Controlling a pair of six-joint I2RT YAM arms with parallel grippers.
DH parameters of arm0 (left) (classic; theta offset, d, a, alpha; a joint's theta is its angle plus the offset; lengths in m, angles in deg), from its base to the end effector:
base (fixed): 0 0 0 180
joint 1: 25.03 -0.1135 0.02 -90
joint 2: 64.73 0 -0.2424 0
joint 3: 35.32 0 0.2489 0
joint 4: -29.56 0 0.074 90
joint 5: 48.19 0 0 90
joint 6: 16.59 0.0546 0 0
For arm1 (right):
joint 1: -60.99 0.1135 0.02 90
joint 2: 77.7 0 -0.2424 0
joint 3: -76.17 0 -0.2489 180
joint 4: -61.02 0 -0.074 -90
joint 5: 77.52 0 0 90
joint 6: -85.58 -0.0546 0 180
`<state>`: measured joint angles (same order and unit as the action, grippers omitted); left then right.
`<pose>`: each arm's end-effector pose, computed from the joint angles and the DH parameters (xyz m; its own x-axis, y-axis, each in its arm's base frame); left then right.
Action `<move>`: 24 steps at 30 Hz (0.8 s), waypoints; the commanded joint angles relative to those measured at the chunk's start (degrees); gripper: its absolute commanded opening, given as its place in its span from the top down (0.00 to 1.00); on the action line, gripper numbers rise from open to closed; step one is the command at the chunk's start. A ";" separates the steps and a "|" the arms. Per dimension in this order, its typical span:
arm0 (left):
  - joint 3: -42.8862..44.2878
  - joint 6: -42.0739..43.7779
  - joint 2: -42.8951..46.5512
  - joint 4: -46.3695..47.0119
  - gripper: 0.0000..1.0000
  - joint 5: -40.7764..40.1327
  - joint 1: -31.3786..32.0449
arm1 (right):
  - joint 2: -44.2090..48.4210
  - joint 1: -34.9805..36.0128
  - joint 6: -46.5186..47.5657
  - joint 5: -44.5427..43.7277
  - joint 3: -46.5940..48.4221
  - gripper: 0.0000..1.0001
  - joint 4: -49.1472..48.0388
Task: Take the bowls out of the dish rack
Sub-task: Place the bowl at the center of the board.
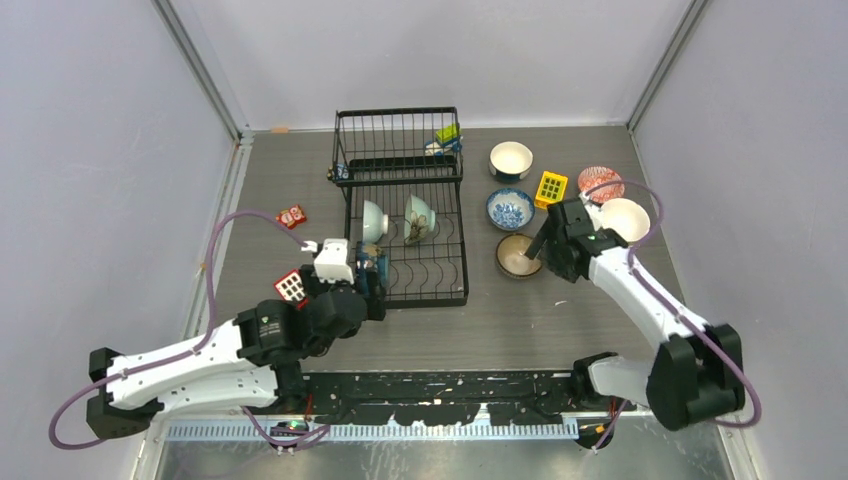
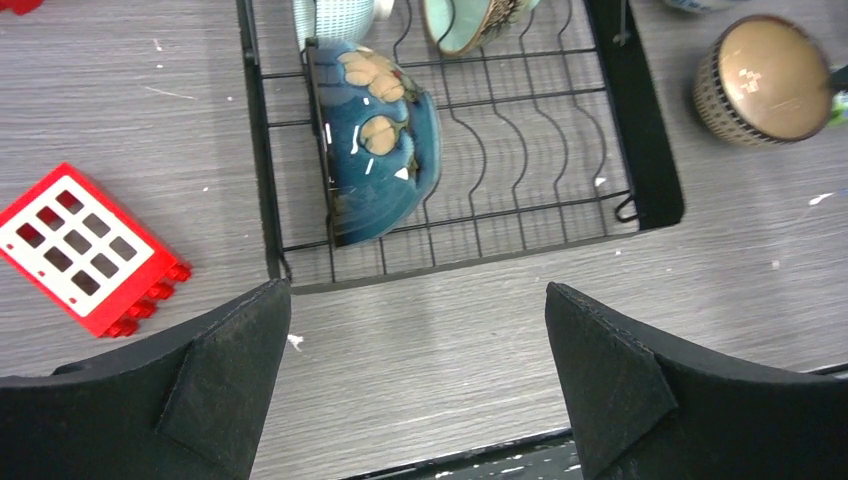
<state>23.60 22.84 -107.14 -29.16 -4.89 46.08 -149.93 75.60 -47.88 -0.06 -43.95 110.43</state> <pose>0.0901 -0.1406 0.2728 -0.5045 -0.1617 -0.8481 0.1333 0.9559 -0.2616 0.2443 0.0514 0.1790 -0.7198 0.5063 -0.4750 0.4798 0.8573 0.1866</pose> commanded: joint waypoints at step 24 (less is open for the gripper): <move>-5.09 15.94 2.98 14.57 0.00 48.85 -38.02 | 30.42 9.37 -5.28 38.35 -14.77 0.28 -37.96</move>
<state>20.72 39.02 -102.72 -18.89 35.59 10.58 -118.21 84.08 -51.80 34.93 -59.41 80.62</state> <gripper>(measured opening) 0.996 0.723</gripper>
